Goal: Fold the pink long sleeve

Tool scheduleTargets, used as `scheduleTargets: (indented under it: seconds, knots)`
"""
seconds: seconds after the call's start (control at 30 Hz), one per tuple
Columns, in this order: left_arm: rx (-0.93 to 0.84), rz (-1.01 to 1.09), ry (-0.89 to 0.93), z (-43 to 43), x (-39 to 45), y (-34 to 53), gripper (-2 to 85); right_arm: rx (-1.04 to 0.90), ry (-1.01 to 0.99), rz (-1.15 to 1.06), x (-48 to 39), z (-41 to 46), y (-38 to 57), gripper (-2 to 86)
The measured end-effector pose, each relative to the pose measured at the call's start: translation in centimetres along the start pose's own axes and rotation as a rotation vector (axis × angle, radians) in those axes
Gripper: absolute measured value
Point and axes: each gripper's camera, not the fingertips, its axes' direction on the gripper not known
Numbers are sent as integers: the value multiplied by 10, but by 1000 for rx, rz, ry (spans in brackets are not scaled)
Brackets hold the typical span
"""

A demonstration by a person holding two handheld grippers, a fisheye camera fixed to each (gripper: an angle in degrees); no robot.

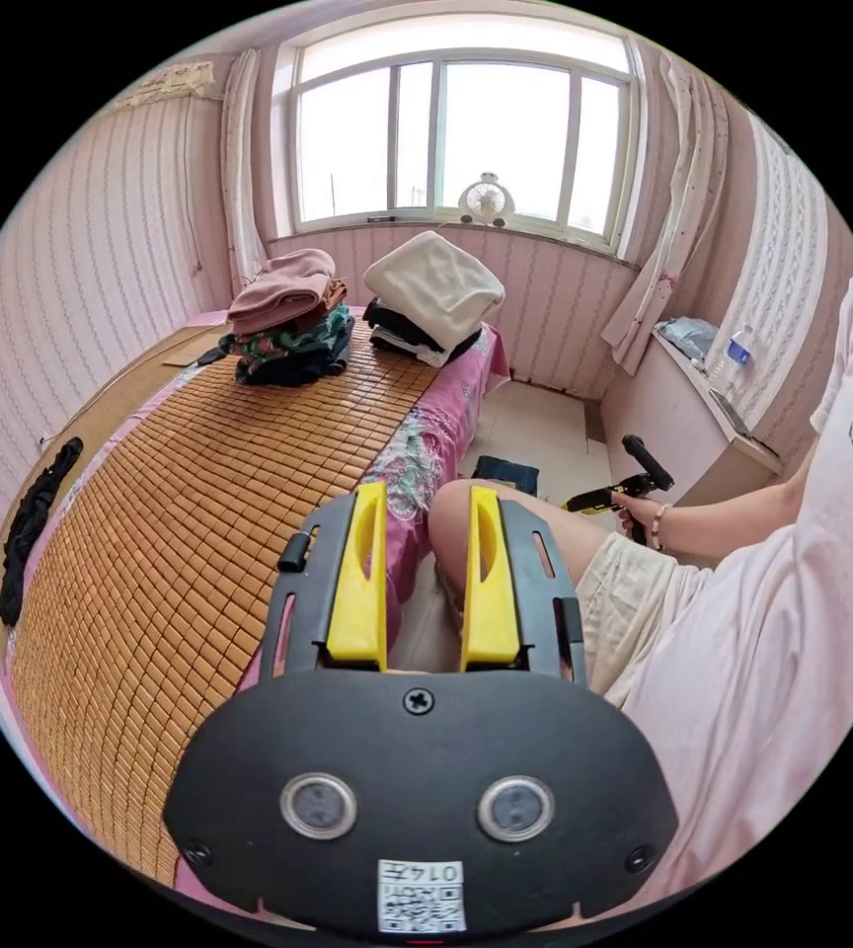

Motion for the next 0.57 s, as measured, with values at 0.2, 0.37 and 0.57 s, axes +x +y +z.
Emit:
scheduleTargets:
  seconds: [0.2, 0.37, 0.57]
  knots:
    - [-140, 176, 164, 134, -12, -85, 177, -32, -171, 297, 82, 63, -82, 209]
    - [-220, 475, 351, 286, 23, -177, 196, -24, -281, 436, 128, 97, -145, 211]
    - [-405, 205, 557, 493, 51, -240, 185, 22, -301, 614, 192, 109, -236, 278]
